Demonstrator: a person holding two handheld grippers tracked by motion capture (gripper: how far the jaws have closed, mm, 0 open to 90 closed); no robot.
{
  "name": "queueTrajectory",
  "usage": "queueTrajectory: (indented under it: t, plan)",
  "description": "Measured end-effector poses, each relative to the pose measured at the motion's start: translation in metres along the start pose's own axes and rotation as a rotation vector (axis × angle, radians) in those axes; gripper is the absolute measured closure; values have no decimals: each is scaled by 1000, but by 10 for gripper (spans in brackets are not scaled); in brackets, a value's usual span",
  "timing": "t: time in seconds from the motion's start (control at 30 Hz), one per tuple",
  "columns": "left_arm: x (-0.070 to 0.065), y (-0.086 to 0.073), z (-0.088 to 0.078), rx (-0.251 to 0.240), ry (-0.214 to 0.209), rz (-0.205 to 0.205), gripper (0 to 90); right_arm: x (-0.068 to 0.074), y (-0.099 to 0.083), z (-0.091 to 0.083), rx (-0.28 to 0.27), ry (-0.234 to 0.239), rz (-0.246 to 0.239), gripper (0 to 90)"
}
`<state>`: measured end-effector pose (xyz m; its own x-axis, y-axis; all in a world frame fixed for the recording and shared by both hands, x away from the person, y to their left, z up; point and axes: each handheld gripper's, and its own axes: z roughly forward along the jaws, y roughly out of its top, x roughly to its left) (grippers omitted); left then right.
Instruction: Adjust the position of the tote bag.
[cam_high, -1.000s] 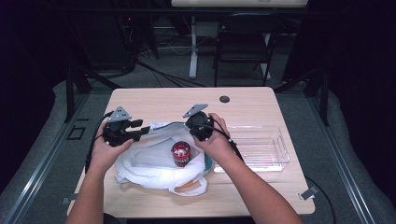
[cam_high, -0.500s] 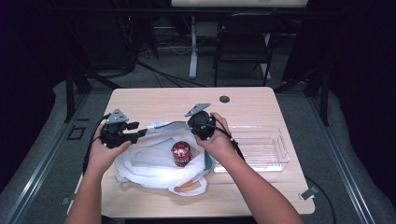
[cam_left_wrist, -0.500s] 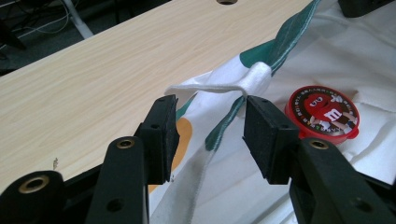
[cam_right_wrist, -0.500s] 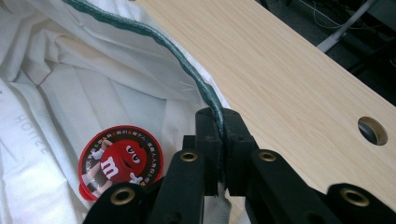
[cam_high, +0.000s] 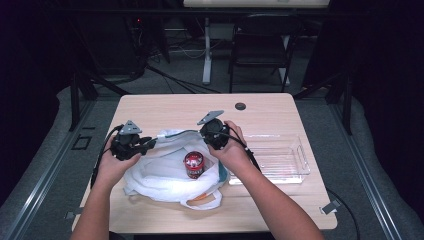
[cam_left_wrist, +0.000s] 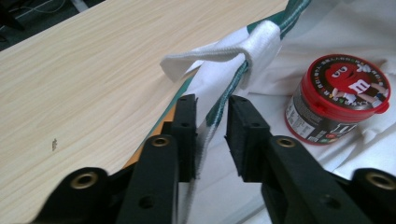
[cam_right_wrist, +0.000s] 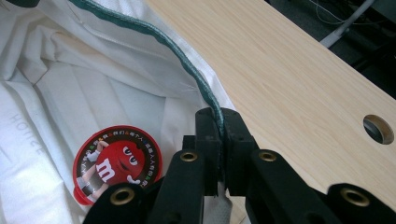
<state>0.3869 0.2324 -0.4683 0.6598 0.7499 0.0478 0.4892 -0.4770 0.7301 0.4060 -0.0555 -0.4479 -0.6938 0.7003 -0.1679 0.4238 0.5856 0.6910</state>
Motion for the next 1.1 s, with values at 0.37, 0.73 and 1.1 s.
queueTrajectory:
  t: [0.37, 0.73, 1.1]
  plan:
    - [-2, 2, -1, 45, -24, -7, 880, -2, 2, 10, 13, -4, -4, 871]
    - [-3, 3, 2, 66, -17, -10, 882, -8, 1, 22, 39, 8, 1, 870]
    - [-2, 1, 10, 42, 18, -17, 881, -11, 0, 32, 57, 4, 7, 868]
